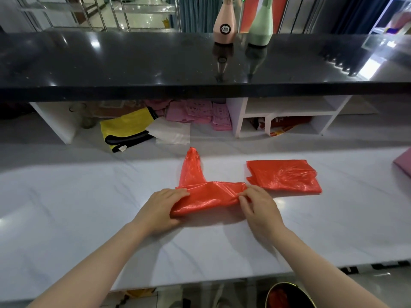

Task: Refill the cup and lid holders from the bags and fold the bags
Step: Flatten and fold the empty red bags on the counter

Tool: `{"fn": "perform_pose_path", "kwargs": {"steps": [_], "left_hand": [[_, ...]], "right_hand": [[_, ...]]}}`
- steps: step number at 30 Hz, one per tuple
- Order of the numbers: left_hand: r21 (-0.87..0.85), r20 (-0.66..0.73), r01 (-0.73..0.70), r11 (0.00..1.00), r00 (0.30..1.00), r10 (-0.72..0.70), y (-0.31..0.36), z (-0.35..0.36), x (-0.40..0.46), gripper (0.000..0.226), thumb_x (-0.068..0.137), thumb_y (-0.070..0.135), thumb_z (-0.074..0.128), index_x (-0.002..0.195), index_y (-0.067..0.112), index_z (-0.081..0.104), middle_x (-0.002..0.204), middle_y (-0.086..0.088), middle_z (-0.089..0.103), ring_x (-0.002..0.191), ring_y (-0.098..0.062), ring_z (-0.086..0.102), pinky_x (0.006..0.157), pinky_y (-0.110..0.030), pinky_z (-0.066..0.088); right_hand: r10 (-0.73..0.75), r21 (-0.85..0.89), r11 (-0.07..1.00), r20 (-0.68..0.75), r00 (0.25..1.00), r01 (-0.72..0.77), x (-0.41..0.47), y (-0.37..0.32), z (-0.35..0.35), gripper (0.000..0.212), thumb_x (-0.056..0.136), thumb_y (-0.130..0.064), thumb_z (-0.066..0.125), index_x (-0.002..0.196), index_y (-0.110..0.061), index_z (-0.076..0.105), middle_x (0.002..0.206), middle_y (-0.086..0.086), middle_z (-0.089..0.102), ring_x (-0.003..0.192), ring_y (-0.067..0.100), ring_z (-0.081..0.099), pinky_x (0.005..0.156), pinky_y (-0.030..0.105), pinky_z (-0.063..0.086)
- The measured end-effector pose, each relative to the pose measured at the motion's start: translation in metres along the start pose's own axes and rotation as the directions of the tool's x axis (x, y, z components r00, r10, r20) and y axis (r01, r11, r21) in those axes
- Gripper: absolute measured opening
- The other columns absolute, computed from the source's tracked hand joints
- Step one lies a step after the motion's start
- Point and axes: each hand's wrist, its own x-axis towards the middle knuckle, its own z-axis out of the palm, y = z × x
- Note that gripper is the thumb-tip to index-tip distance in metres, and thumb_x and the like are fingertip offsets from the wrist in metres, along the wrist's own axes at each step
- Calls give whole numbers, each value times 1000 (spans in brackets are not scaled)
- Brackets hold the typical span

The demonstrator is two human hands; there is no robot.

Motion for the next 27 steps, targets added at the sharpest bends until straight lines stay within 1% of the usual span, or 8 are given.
{"fn": "perform_pose_path", "kwargs": {"steps": [3,6,11,14,17,21,24,27], "left_hand": [[-149,-192,77,986,976,-105,2,1,3,42,74,-3,64,110,17,70,113,2,68,105,-21,59,96,-26,41],[-368,-242,217,904,917,-318,12,-3,9,27,83,4,59,104,17,71,100,6,64,94,-11,53,79,-3,33],[-448,-183,316,836,883,-432,17,-4,17,13,94,28,49,92,20,59,76,3,66,70,-16,58,65,-29,44],[-424,-188,396,814,841,-507,19,3,23,17,94,23,53,78,21,49,59,2,56,58,-18,51,56,-35,38],[-401,-202,444,802,811,-549,21,4,31,7,94,25,52,90,20,52,61,1,60,62,-21,55,56,-34,37],[-324,-237,463,825,805,-544,19,3,40,13,94,29,53,103,20,56,65,6,57,69,-27,57,58,-33,36],[-263,-234,475,840,813,-533,18,5,46,19,95,32,52,110,22,57,75,-1,65,77,-32,61,65,-34,42],[-204,-236,508,836,804,-546,22,3,50,28,96,32,49,121,23,54,93,-5,70,87,-33,63,77,-38,47]], "right_hand": [[76,93,993,19,997,-78,11,-6,-3,11,92,-11,60,81,-11,61,74,-8,55,78,21,54,68,20,28],[171,263,952,-22,985,-159,23,-10,-4,12,94,-15,58,83,-18,57,66,-15,53,64,2,52,60,15,32],[307,346,897,-36,951,-276,45,-16,4,11,96,-20,54,85,-19,53,73,-13,56,69,-1,53,60,6,34],[337,289,903,-24,941,-316,53,-17,15,7,96,-17,54,89,-18,51,77,-11,58,72,12,56,59,17,32],[347,203,915,47,937,-350,56,-16,21,17,97,-23,50,112,-14,54,110,3,60,103,25,57,79,28,38],[48,-174,984,66,997,-36,49,-21,25,54,91,-31,60,139,-12,45,148,16,37,141,36,27,116,43,21],[-114,-328,921,283,952,208,48,-24,33,68,89,-44,53,150,-27,27,161,8,10,148,30,2,117,48,-1],[-87,-274,934,450,889,230,44,-16,47,70,92,-58,36,151,-39,2,161,-2,-12,148,23,-9,116,43,-6]]}}
